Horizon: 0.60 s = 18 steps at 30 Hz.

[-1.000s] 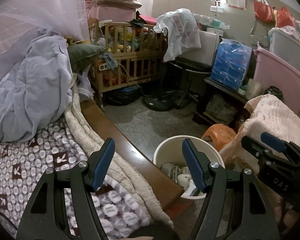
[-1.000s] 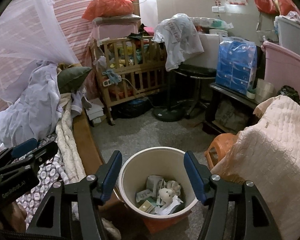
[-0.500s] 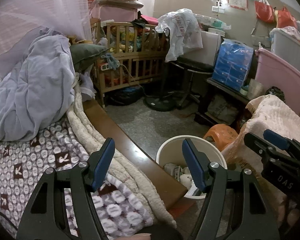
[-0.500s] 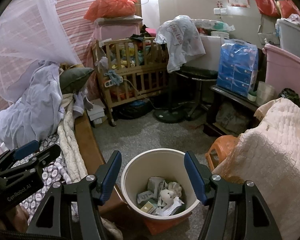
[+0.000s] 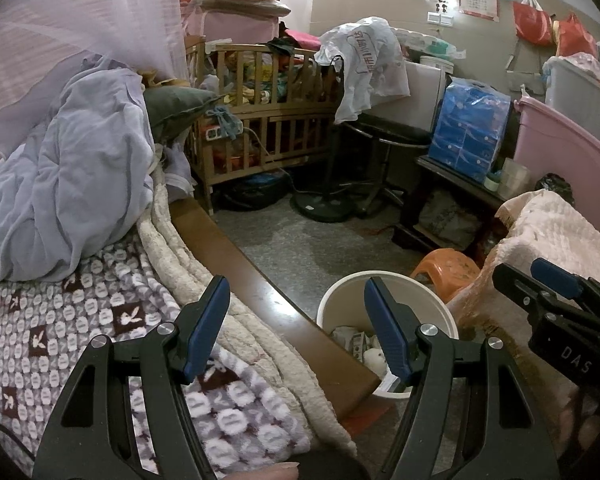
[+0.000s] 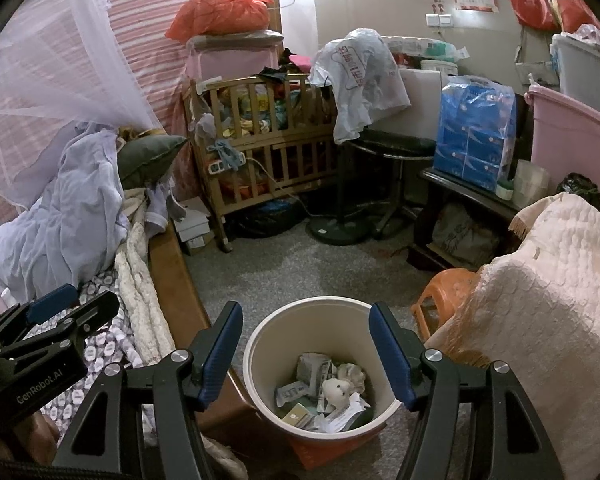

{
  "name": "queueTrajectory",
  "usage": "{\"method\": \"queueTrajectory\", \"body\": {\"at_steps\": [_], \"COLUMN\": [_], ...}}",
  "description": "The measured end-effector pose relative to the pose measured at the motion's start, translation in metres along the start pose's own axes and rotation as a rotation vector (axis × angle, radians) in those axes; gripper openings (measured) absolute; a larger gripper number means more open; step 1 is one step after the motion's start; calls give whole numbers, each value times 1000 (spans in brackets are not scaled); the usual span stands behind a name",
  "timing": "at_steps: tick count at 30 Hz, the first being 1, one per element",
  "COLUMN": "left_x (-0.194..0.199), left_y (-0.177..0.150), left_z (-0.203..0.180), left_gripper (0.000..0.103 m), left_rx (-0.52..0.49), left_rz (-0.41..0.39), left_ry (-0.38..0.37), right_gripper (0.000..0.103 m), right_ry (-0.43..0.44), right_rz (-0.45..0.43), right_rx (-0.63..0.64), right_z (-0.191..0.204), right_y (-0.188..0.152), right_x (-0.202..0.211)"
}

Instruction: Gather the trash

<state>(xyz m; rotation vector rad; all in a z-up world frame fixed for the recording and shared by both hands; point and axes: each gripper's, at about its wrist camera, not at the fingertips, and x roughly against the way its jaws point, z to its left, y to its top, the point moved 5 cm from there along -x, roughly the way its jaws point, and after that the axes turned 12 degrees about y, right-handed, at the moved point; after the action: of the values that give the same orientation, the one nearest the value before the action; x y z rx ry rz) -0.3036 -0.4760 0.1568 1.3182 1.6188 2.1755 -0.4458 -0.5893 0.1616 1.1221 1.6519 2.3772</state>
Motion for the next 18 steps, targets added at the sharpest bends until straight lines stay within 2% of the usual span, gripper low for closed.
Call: {"method": "queueTrajectory", "body": {"at_steps": [18], "left_x": [-1], "left_y": [0], "left_z": [-2], "left_gripper": [69], "left_rx": [-5], "left_rz": [-4], "left_ry": [14], "right_gripper": [64], "right_ry": [0], "right_rz": [0], "right_rx": [-1], "right_z": [-1], "right_y": [0], "right_x": [-1]}}
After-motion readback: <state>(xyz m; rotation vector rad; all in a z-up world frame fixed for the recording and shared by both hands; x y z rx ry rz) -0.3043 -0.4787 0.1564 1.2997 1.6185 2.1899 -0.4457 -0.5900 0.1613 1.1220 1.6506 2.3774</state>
